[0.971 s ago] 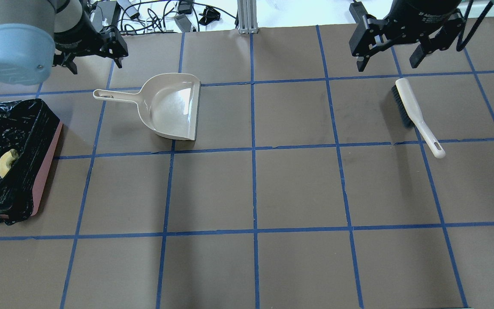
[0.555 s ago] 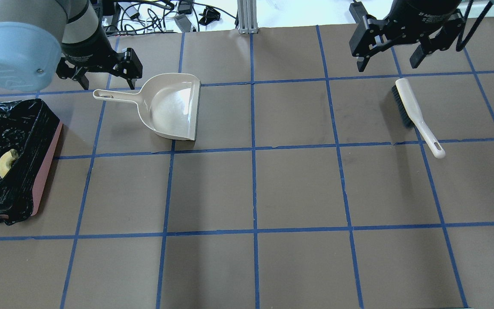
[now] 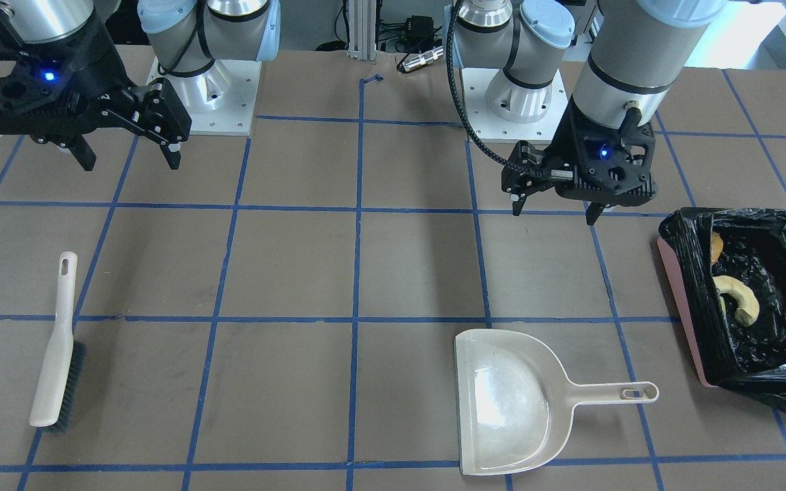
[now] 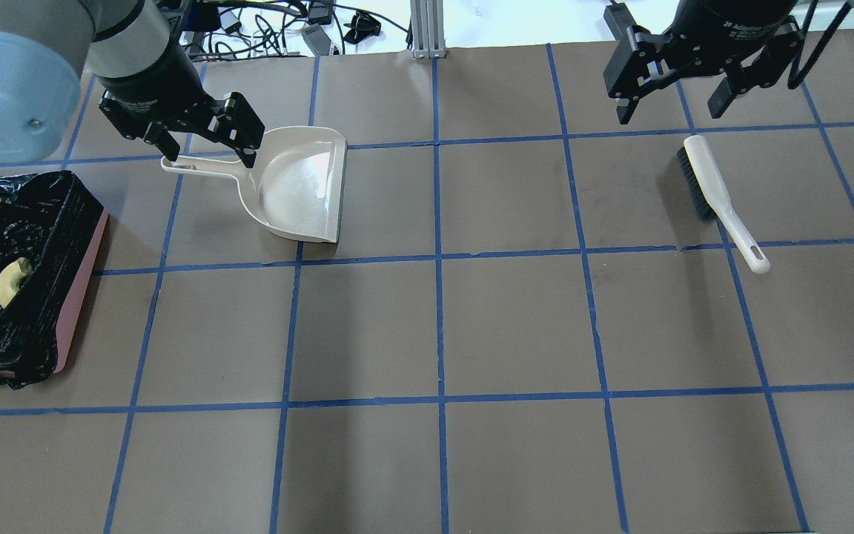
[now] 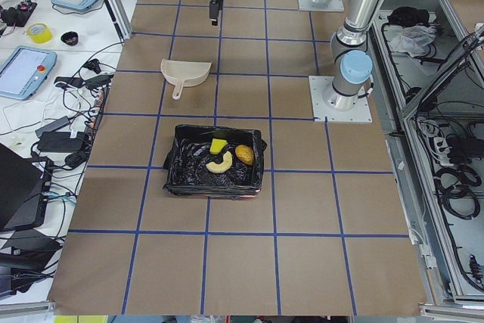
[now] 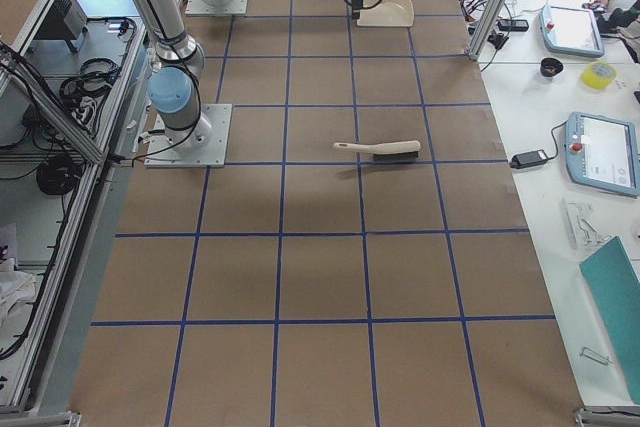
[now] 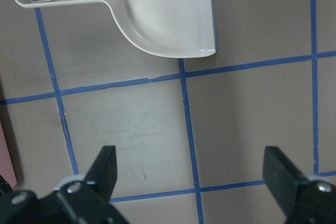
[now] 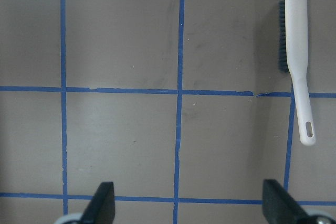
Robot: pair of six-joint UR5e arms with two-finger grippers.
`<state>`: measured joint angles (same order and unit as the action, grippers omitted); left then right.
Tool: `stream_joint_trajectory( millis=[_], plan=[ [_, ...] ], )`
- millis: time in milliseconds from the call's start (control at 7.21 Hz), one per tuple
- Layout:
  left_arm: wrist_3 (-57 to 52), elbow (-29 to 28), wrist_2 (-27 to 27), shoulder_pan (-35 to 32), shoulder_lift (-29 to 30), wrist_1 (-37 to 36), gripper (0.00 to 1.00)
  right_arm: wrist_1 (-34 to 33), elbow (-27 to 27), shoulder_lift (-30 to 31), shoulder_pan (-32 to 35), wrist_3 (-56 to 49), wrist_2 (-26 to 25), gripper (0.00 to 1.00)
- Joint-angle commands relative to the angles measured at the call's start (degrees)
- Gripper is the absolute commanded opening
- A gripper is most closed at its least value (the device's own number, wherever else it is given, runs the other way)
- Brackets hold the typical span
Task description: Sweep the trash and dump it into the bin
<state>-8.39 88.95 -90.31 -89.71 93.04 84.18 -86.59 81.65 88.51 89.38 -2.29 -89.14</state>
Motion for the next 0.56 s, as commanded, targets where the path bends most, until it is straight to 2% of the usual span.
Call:
stream_joint_trajectory(
  millis=[0,416],
  plan=[
    [-0.2,0.3,0.2,0.3,-1.1,0.9,1.0,-0.1,0.0,0.0,0.0,0.0,-0.1,1.0],
    [0.0,0.2,0.2,0.2,-3.5,4.0,1.0,-0.1,0.0,0.0,-0.1,0.0,-0.1,1.0]
  ],
)
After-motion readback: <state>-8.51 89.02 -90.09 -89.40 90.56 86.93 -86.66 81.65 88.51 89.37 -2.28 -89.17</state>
